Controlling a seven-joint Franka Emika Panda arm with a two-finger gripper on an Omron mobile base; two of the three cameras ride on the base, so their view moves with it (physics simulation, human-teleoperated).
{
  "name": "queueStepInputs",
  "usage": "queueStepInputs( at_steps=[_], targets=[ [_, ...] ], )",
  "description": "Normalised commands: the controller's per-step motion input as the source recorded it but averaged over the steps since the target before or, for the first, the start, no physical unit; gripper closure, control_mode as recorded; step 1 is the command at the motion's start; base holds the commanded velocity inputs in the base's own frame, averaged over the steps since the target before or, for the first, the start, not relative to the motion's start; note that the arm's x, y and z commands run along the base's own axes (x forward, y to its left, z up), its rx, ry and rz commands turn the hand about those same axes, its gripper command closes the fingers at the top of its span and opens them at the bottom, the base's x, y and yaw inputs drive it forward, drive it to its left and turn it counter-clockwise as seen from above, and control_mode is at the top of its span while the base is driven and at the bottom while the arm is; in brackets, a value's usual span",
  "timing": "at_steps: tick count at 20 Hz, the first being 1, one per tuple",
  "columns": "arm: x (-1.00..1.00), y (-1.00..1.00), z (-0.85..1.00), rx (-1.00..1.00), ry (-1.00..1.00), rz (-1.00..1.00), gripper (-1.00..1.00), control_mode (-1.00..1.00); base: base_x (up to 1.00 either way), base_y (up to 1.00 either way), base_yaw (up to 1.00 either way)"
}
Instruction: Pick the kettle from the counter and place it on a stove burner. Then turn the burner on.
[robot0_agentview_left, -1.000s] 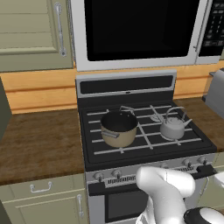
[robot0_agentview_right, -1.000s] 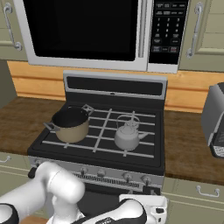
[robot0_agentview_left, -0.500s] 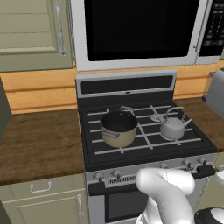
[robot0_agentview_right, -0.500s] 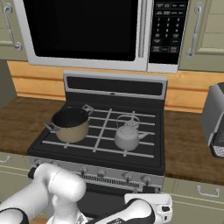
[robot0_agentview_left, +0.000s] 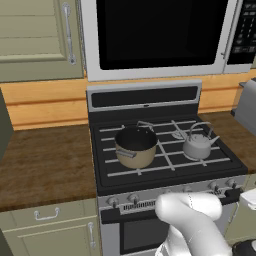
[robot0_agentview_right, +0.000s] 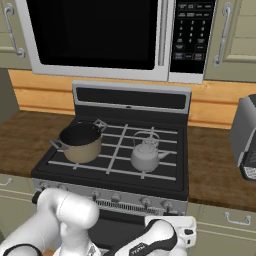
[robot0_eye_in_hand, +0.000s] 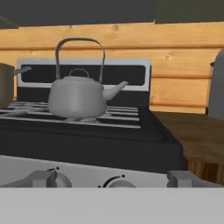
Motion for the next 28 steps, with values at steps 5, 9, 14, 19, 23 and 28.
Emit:
queueStepInputs(
  at_steps=[5,9,14,19,23,28],
  targets=[
    [0.3,0.0,-0.41,0.0,0.01,-0.04,-1.0,-1.0,0.0,0.0,0.0],
    [0.16,0.0,-0.3,0.0,0.0,0.0,-1.0,-1.0,0.0,0.0,0.0],
    [0.15,0.0,-0.07,0.0,-0.01,0.0,-1.0,-1.0,0.0,0.0,0.0],
    [0.35,0.0,-0.16,-0.02,0.0,0.0,-1.0,-1.0,0.0,0.0,0.0],
    [0.26,0.0,-0.23,-0.01,0.0,0.0,-1.0,-1.0,0.0,0.0,0.0],
    [0.04,-0.15,-0.31,-0.01,0.0,0.0,-1.0,-1.0,0.0,0.0,0.0]
  ],
)
